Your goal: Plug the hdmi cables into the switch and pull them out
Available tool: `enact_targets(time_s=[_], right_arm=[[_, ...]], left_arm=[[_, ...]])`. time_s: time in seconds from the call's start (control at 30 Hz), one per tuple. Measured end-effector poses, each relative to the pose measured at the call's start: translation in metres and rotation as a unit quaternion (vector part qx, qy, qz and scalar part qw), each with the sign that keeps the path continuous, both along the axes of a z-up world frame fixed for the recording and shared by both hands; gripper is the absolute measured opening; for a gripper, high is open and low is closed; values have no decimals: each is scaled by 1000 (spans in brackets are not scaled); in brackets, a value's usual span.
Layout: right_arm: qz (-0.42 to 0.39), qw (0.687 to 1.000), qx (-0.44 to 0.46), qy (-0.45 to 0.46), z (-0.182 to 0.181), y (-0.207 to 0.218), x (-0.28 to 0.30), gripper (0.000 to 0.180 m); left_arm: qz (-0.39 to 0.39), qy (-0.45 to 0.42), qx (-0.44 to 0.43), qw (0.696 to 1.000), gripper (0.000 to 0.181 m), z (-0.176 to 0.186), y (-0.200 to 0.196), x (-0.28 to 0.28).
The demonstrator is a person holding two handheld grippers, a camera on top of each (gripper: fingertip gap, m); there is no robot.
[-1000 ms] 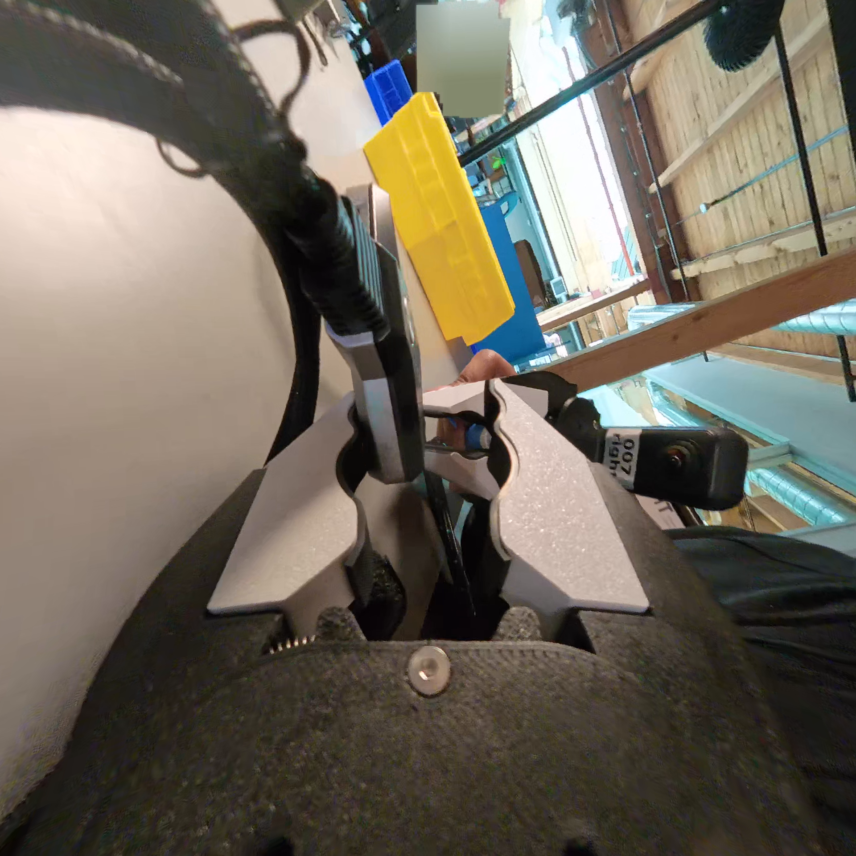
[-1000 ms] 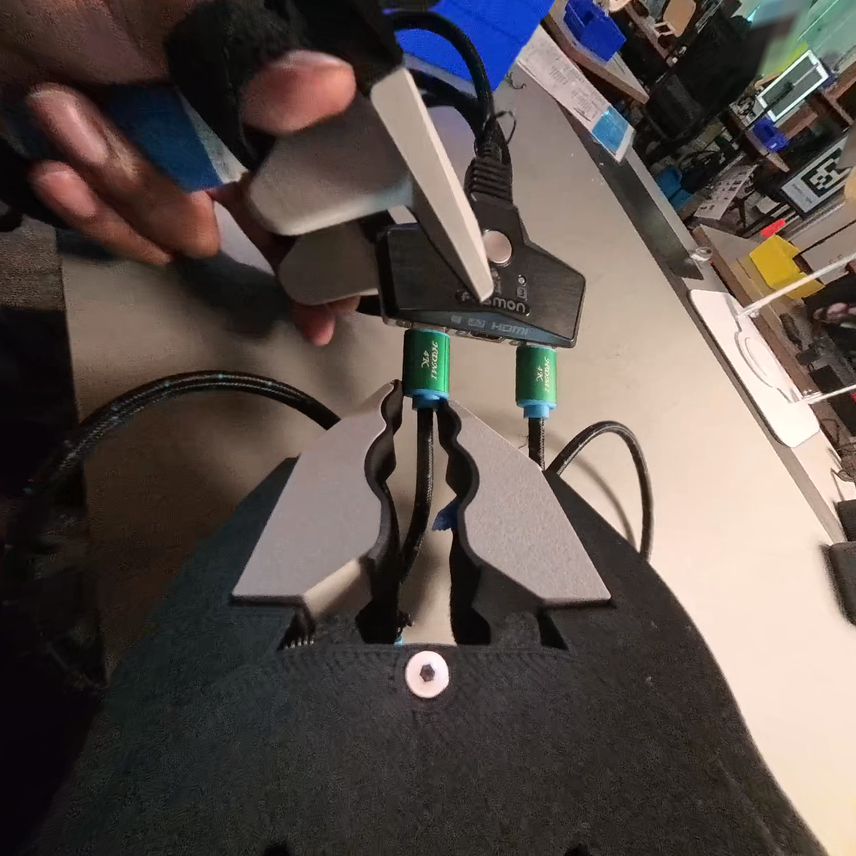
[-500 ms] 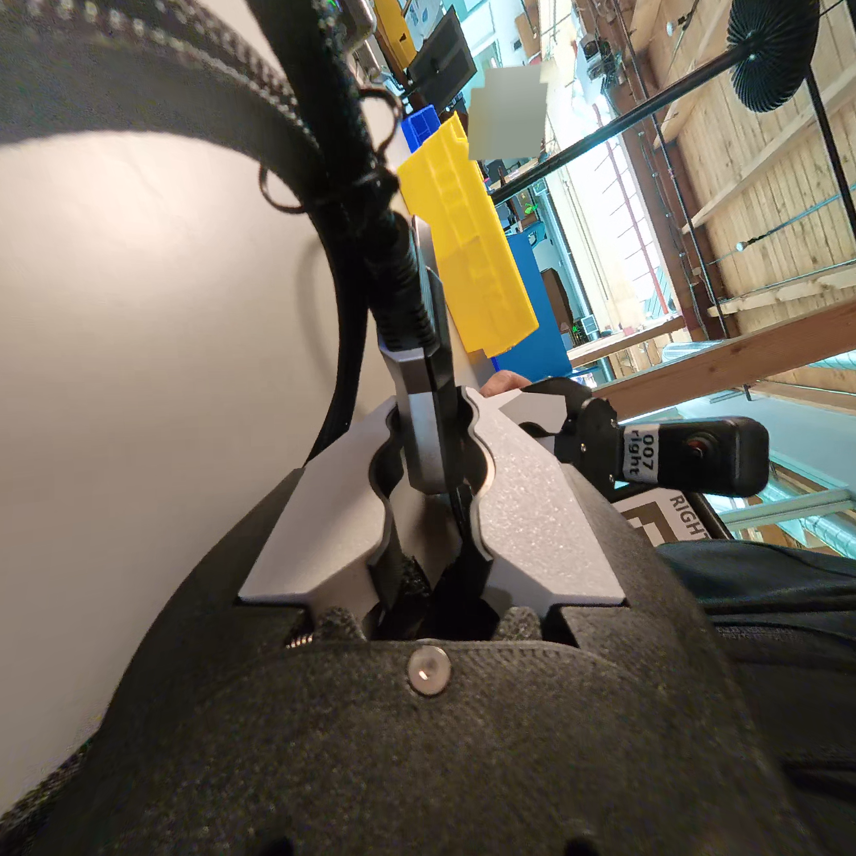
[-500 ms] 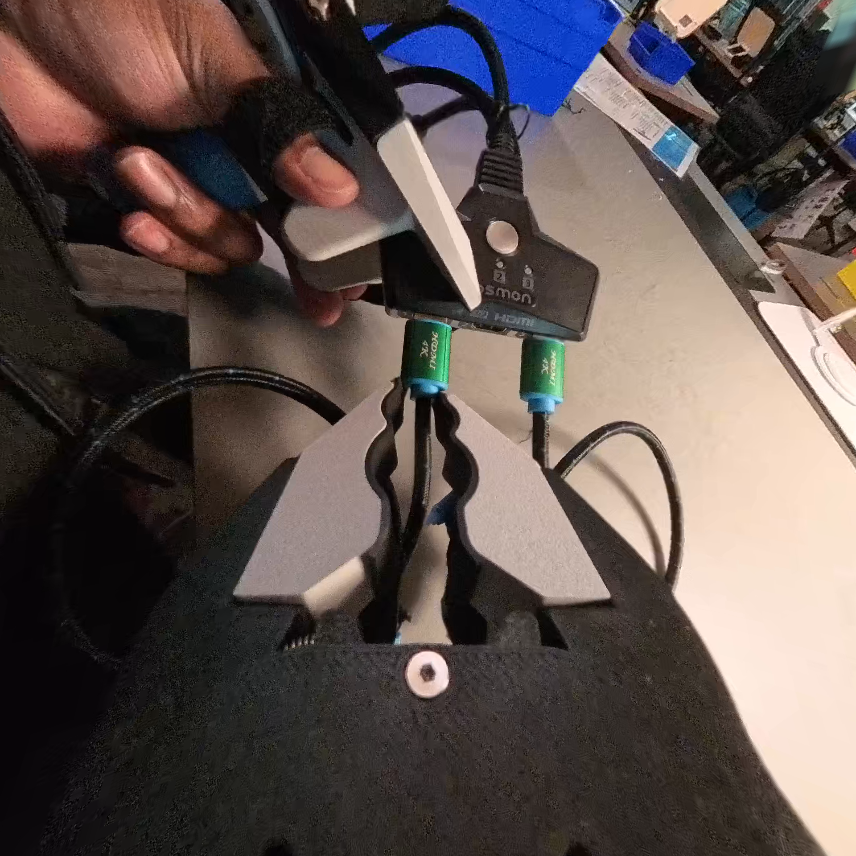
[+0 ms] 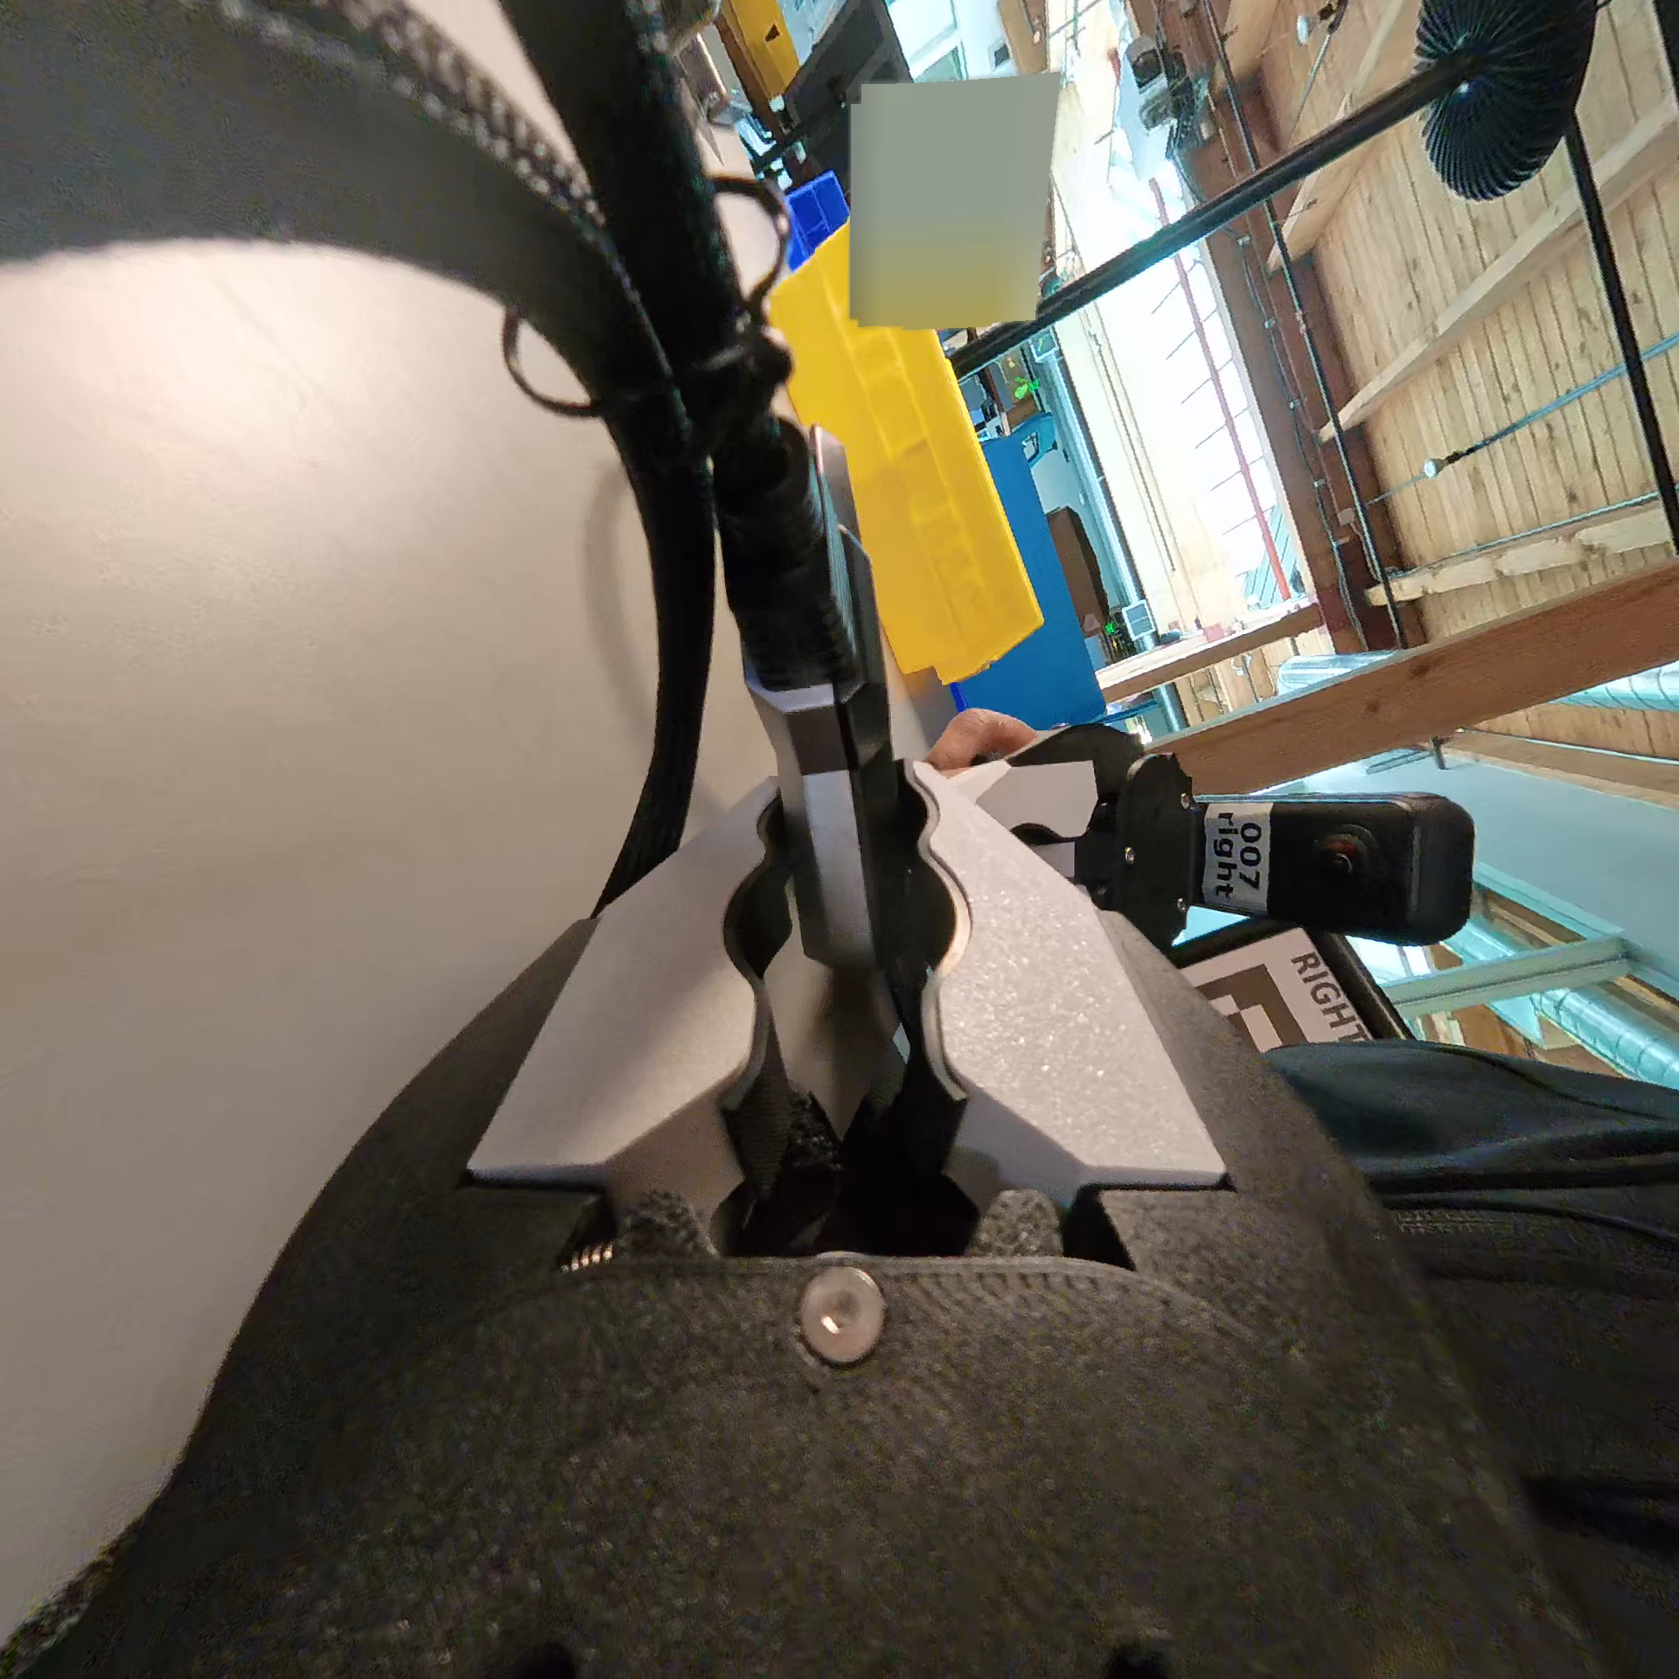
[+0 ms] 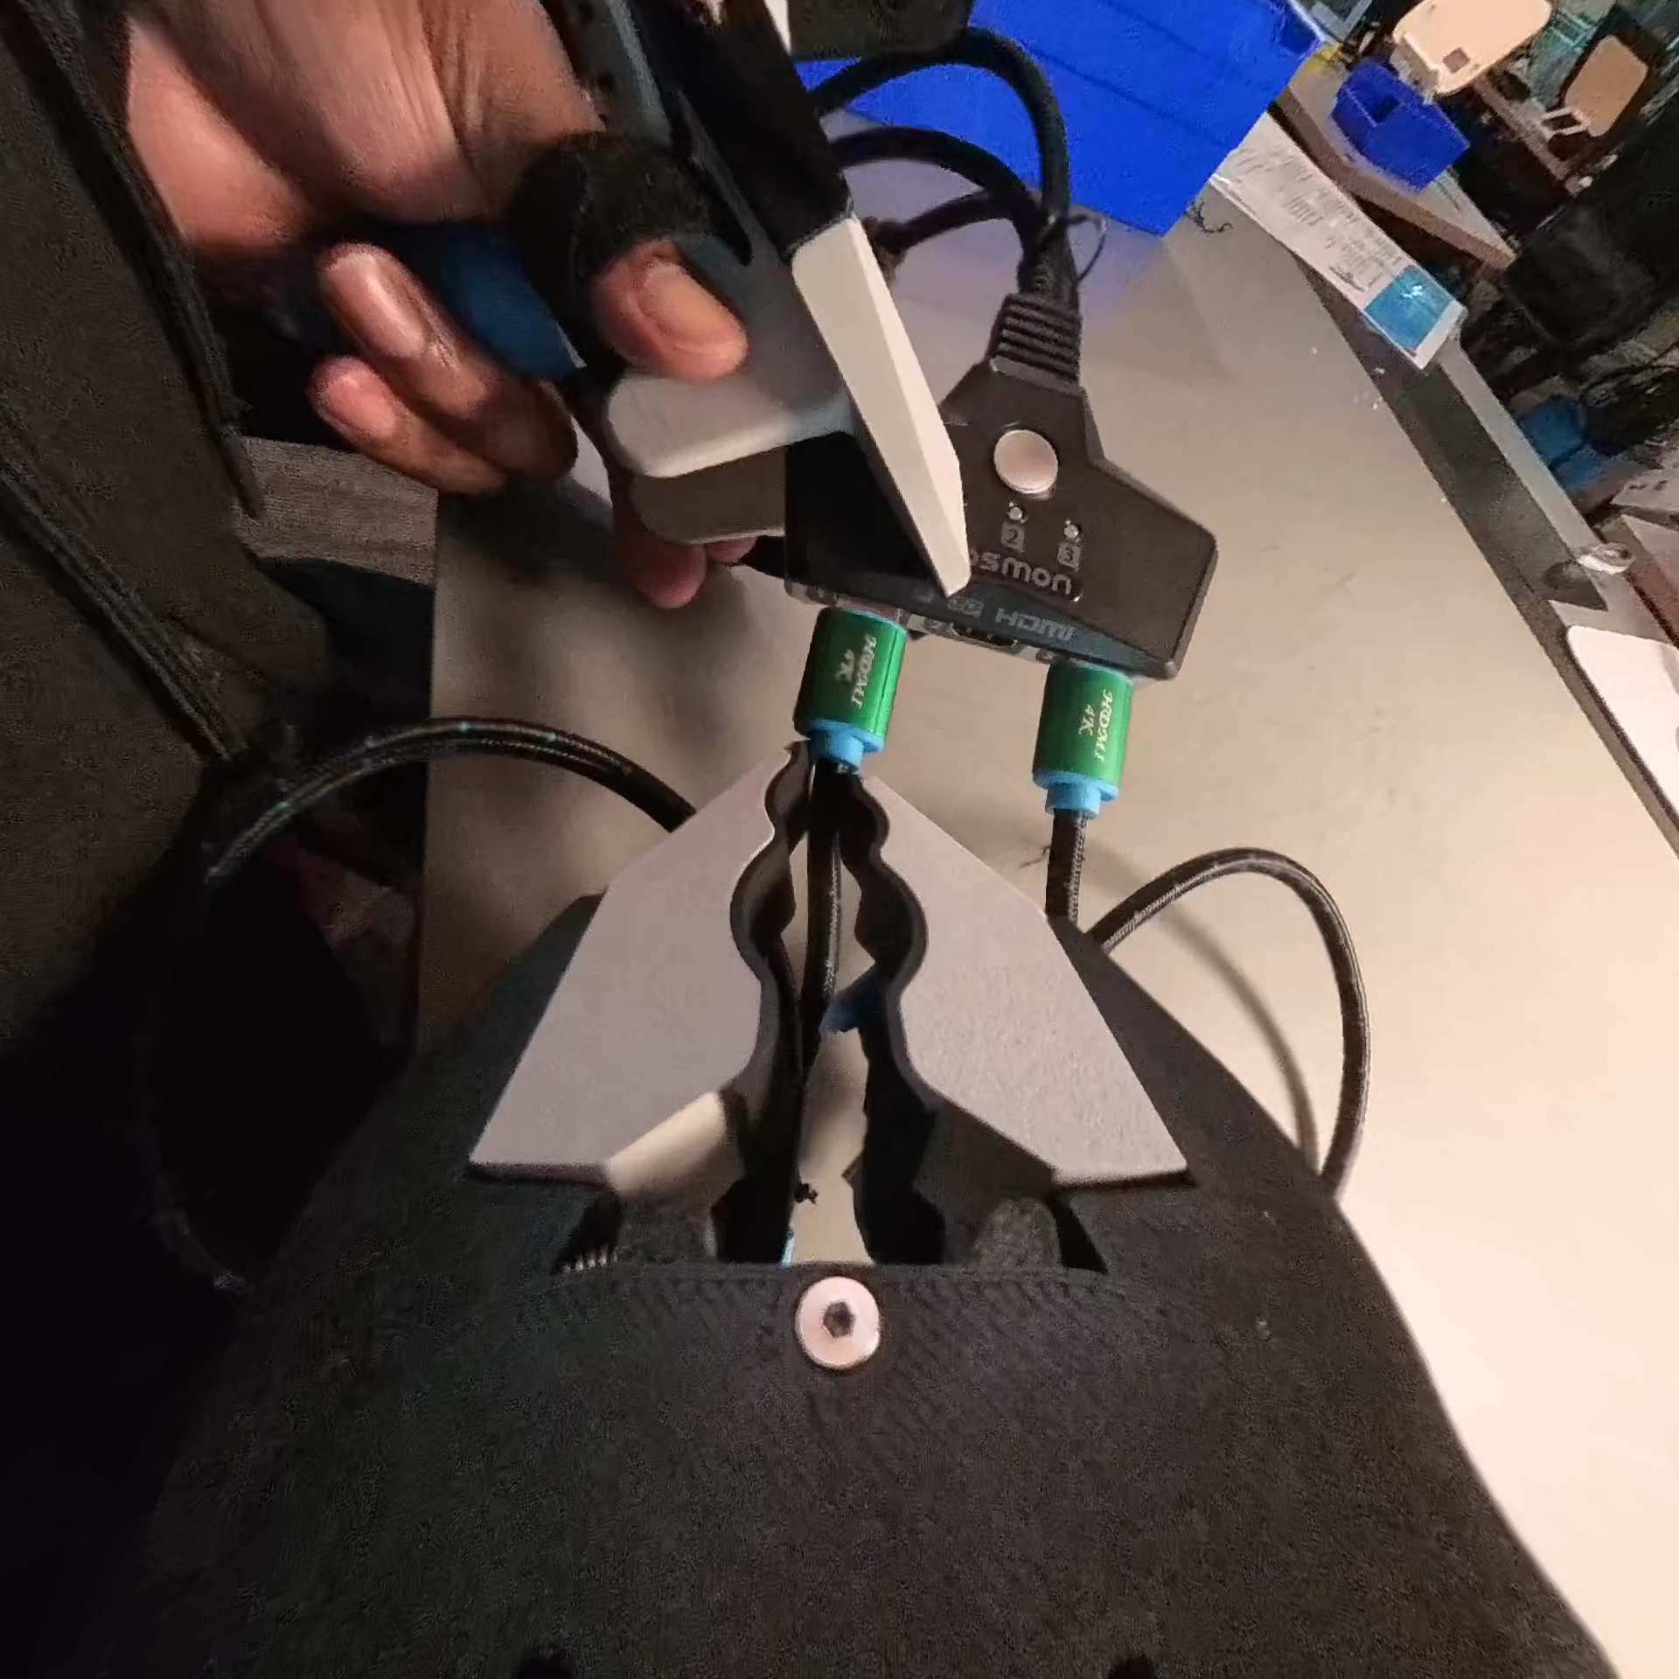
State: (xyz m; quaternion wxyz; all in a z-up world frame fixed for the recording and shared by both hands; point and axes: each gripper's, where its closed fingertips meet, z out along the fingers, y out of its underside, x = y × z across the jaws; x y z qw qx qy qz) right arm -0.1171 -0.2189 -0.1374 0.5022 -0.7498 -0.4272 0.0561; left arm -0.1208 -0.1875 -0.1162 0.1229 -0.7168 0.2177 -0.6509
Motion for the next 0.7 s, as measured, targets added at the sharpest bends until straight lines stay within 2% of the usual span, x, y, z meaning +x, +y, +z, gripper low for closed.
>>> enact_targets(time_s=[0.4, 0.57, 0.63, 0.7], right_arm=[[-4, 1000, 0, 0, -1, 4, 8, 9], [12, 999, -48, 14, -7, -4, 10, 8], [-49, 997, -60, -23, -17, -1, 51, 8], [-47, 995, -68, 47, -5, -7, 64, 8]], left_arm=[[-3, 3, -3, 1000, 18, -1, -1, 1], [-5, 5, -6, 1000, 18, -2, 1, 1], [63, 8, 17, 998, 18, 1, 32, -14], [99, 2, 30, 995, 18, 7, 50, -26]])
